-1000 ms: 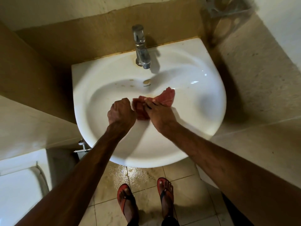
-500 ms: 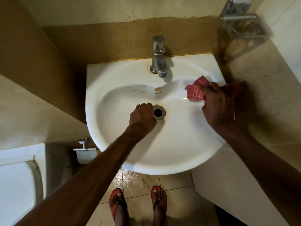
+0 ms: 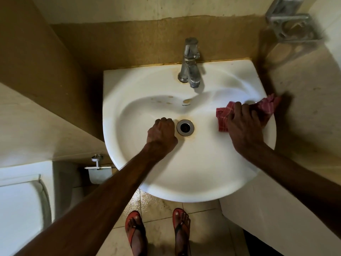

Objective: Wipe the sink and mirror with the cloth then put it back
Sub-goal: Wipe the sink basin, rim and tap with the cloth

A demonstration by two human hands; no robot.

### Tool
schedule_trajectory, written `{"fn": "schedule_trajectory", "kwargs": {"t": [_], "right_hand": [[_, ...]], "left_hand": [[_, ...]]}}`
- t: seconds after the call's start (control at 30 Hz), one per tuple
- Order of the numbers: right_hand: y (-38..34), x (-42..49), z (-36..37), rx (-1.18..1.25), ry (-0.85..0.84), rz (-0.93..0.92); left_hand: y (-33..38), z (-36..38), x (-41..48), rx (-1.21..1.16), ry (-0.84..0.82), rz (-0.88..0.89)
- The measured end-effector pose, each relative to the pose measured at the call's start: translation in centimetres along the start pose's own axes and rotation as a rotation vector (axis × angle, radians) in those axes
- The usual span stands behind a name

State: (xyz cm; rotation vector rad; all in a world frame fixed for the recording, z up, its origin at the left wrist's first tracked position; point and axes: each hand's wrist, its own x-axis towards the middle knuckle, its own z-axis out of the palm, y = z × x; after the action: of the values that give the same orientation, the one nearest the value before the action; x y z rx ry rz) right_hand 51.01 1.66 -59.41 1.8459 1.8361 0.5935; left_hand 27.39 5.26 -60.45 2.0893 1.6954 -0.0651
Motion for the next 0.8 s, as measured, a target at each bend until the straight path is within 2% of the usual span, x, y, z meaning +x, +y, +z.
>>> {"fn": "schedule_trajectory", "kwargs": {"t": [0.13,0.3,0.33,0.4,0.47,0.53,0.63,0.8], "right_hand": [[0.8,0.2,0.1,-0.024,0.019,0.024],[0.9,0.5,-1.0,0.029,-0.096,0.033],[1.1,0.7,-1.0,0.075,-0.105,0.082],[1.7,1.0,-0.8,0.333,-0.079,0.159],[2.2,0.9,-0.8,0.538,0.053,0.321],[2.3,0.9,-1.2,0.620,0.175,0.500],[1.5,2.0,-1.3,0.723,0.262,0.730],[-3.7,4.8,-1.6,1.070,0.320,0.842]], "left_hand": [[0.2,-0.1,0.2,0.015,-0.001,0.021],[1.0,-0.4,0.3,0.040,-0.009,0.085],[1.1,-0.5,0.2,0.066,-0.020,0.093],[1.1,-0.6,0.1,0.127,-0.024,0.115],[0.7,-0.6,0.2,0.179,-0.029,0.139],[0.4,-0.5,0.4,0.197,-0.038,0.158],[0.4,-0.6,0.6,0.192,-0.038,0.172],[0.0,-1.6,0.3,0.146,-0.029,0.154]]}}
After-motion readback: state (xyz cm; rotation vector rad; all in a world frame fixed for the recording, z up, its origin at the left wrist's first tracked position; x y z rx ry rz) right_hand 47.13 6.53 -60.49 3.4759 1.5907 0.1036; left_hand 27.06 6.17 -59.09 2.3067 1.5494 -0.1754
